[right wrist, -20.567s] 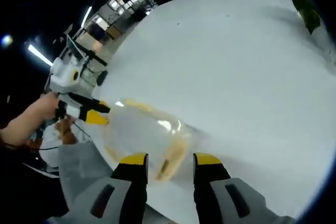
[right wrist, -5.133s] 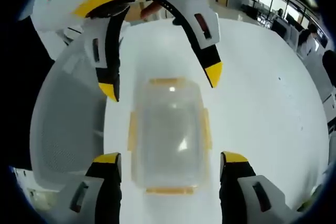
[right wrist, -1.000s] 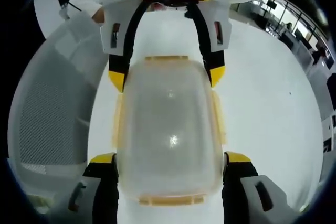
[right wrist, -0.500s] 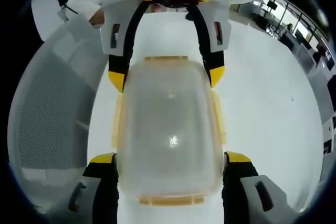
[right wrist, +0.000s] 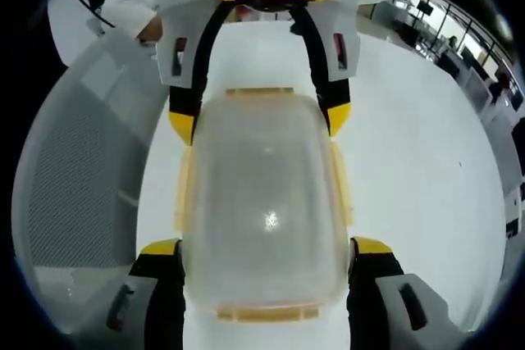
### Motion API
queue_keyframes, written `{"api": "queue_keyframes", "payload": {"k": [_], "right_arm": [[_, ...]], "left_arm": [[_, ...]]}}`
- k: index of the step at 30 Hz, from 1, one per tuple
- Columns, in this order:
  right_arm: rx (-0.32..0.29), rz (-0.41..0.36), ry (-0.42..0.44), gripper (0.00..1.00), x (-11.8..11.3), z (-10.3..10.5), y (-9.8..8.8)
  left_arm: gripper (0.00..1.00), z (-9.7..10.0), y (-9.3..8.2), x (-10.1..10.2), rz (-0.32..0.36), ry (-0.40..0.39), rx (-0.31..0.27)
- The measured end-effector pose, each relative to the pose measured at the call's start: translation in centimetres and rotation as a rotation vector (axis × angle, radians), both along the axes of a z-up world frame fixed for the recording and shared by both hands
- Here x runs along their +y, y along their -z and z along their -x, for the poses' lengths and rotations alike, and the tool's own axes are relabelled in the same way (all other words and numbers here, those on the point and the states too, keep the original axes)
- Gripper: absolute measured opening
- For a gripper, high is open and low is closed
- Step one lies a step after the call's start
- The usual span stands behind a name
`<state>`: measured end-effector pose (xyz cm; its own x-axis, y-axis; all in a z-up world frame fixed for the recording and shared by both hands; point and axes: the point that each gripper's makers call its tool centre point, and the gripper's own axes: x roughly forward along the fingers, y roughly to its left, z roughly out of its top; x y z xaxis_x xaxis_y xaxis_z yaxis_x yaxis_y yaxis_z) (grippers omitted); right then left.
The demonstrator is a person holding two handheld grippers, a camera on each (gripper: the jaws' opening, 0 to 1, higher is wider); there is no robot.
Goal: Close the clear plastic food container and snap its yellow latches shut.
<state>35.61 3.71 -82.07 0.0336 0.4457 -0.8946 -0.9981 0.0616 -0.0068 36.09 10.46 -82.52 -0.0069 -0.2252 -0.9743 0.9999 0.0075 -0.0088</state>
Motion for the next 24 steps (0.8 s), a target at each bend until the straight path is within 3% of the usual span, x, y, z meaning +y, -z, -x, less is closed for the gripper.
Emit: {"api": "queue_keyframes", "payload": {"k": [24], "right_arm": [[0.012, -0.005, 0.001, 0.83, 3.6, -0.3, 0.2]], "left_arm": [[0.82, -0.3, 0.1, 3.4, 0.003, -0.005, -0.001]]}}
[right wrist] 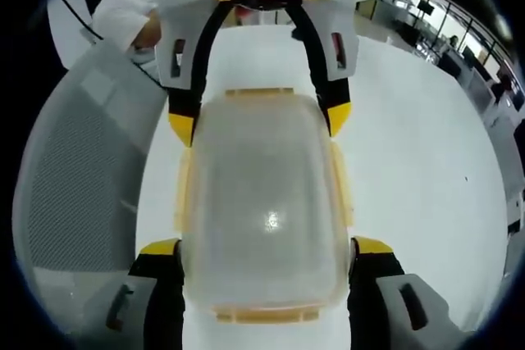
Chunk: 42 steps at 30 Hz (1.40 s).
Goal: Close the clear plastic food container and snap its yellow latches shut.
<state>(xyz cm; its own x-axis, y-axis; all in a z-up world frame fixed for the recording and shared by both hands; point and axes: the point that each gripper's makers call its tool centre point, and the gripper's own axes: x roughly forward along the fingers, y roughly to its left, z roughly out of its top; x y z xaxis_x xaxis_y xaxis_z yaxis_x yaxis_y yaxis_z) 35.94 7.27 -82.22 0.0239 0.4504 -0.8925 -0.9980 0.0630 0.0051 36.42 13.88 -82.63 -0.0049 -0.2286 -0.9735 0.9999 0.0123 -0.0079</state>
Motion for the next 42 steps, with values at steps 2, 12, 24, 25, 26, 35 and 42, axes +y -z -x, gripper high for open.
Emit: {"api": "queue_keyframes", "payload": {"k": [2, 12, 24, 25, 26, 35, 42], "right_arm": [[0.001, 0.001, -0.002, 0.83, 0.15, 0.01, -0.02], [-0.004, -0.006, -0.007, 0.83, 0.37, -0.02, -0.02], [-0.009, -0.002, -0.005, 0.83, 0.32, -0.04, -0.08], [-0.008, -0.001, -0.005, 0.83, 0.32, -0.04, -0.08], [-0.007, 0.000, -0.006, 0.83, 0.35, -0.03, -0.08], [-0.003, 0.001, -0.009, 0.83, 0.42, -0.37, 0.04], [-0.004, 0.006, -0.012, 0.83, 0.56, -0.84, 0.09]], "left_arm": [[0.82, 0.00, 0.01, 0.15, -0.002, -0.002, -0.001], [0.82, 0.05, -0.09, 0.34, 0.011, -0.012, -0.008], [0.82, 0.00, -0.05, 0.30, 0.003, -0.012, -0.009], [0.82, -0.01, -0.07, 0.30, 0.006, -0.012, -0.008], [0.82, -0.01, -0.08, 0.29, 0.007, -0.012, -0.008], [0.82, -0.36, -0.05, 0.37, 0.017, -0.013, -0.007], [0.82, -0.77, 0.00, 0.52, 0.015, -0.015, -0.008]]}}
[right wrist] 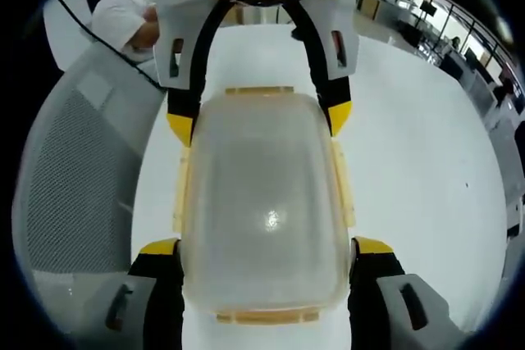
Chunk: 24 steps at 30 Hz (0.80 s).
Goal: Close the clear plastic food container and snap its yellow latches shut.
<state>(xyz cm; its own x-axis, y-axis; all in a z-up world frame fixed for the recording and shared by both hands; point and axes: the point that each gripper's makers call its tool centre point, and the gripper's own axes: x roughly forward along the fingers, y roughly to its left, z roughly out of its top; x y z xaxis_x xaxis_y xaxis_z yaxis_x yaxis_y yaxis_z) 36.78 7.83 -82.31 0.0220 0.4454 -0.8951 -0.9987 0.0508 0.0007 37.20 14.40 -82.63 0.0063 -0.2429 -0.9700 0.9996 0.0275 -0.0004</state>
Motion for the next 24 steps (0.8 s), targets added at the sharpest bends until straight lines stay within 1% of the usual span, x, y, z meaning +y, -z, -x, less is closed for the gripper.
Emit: {"api": "queue_keyframes", "payload": {"k": [11, 24], "right_arm": [[0.000, -0.003, 0.002, 0.83, 0.0, -0.8, 0.0], [0.000, -0.006, 0.003, 0.83, 0.1, -2.1, -0.1]], "left_arm": [[0.82, -0.8, 0.0, 0.0, 0.002, 0.002, 0.000], [0.82, -2.3, 0.1, 0.0, 0.004, 0.001, 0.001]]}}
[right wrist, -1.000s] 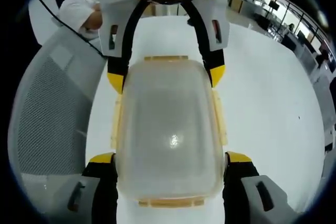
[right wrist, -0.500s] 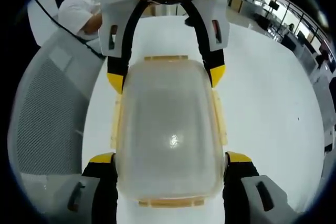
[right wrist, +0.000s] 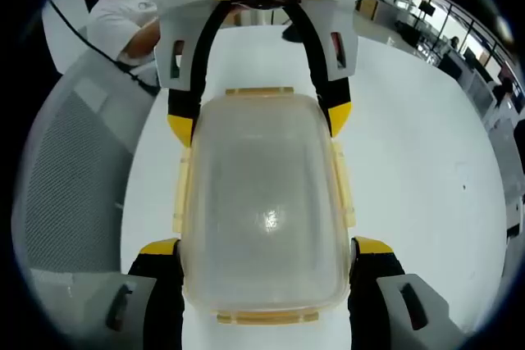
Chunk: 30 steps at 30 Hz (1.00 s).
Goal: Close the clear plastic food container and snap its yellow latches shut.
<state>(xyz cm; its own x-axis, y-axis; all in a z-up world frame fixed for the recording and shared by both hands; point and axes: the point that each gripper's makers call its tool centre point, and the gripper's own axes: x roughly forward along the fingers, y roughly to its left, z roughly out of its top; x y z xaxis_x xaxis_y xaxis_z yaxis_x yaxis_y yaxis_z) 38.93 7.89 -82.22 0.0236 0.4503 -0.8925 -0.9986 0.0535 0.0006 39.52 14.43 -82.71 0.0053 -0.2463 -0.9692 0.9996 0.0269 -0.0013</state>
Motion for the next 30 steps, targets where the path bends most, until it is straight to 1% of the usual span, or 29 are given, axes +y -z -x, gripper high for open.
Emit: {"api": "queue_keyframes", "payload": {"k": [24, 30], "right_arm": [[0.002, 0.006, 0.004, 0.83, -0.2, -2.8, 0.1], [0.003, 0.010, 0.002, 0.83, -0.2, -3.2, 0.1]], "left_arm": [[0.83, -2.7, 0.0, -0.3, 0.013, -0.005, -0.001], [0.83, -3.2, 0.0, -0.3, 0.018, -0.006, -0.002]]}}
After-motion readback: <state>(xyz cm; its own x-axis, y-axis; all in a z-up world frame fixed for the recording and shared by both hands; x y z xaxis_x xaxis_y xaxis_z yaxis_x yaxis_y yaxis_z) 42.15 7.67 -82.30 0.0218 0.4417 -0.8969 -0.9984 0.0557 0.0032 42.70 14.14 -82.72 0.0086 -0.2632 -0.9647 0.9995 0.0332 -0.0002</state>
